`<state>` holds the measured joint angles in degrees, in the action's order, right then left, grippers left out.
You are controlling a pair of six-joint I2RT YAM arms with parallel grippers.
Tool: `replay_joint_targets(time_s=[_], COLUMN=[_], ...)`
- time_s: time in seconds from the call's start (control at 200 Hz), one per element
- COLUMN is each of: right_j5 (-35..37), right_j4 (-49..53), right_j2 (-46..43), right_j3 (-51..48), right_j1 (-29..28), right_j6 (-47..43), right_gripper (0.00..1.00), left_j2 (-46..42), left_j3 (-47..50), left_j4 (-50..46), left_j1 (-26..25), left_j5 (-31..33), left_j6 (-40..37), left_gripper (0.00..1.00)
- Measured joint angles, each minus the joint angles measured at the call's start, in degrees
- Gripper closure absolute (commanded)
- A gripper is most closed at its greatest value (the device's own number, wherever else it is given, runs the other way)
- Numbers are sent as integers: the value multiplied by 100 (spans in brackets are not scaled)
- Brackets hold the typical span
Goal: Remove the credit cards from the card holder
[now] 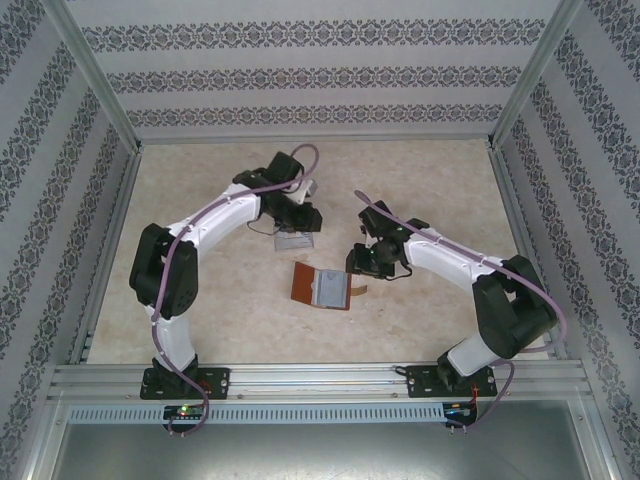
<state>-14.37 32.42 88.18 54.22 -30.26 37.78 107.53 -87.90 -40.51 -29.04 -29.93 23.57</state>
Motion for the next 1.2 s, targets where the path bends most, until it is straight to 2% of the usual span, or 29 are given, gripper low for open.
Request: replay_joint_targets(time_s=[0.235,0.585,1.204], right_j5=[63,149,17], right_j4=[-173,-391,-627], right_j2=[-323,-881,-938], right_j3=[-439,-944,-1165], right_j1=[125,697,905], right_j6=[151,238,90], right_gripper=[61,61,61], left_j2=[-219,-116,570], left_j3=[629,1045,1154], left_j4=[212,636,1045], left_j1=[-898,-1565,-1676], left_j5=[15,166,170], left_j6=[839,1648,2177], left_gripper=[72,68,68])
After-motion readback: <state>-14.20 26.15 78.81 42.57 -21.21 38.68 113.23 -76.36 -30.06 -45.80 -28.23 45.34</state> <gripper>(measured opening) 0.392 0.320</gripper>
